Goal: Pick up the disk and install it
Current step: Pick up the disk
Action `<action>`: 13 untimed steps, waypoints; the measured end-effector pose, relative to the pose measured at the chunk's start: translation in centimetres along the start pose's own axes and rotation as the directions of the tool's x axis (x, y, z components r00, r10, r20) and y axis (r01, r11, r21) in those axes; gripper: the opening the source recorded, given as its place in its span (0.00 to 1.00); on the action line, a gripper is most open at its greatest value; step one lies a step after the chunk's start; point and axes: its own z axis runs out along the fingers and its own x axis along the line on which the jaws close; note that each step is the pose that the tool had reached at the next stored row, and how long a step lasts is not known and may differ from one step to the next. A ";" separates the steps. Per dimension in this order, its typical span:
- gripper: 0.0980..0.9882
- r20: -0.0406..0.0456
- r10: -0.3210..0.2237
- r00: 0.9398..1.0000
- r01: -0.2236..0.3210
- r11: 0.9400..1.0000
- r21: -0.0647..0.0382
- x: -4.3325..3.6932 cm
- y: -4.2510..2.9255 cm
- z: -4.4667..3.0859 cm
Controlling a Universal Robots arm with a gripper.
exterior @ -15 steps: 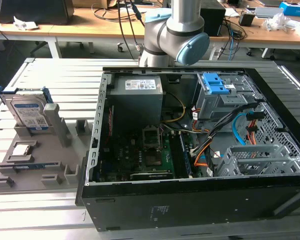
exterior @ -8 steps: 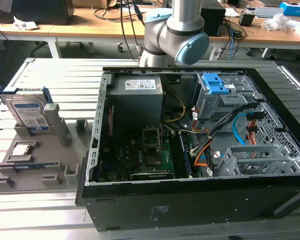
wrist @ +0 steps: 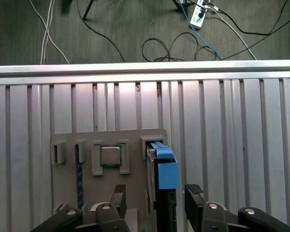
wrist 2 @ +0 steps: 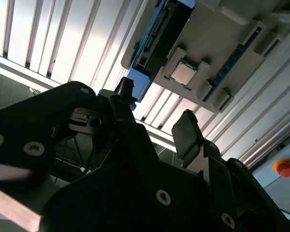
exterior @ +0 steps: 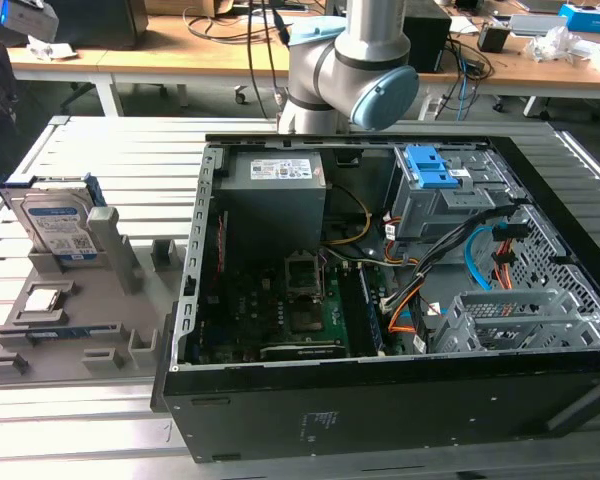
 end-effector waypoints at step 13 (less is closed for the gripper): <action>0.56 0.000 0.000 1.000 0.000 1.000 -0.008 -0.04 -0.68 3.64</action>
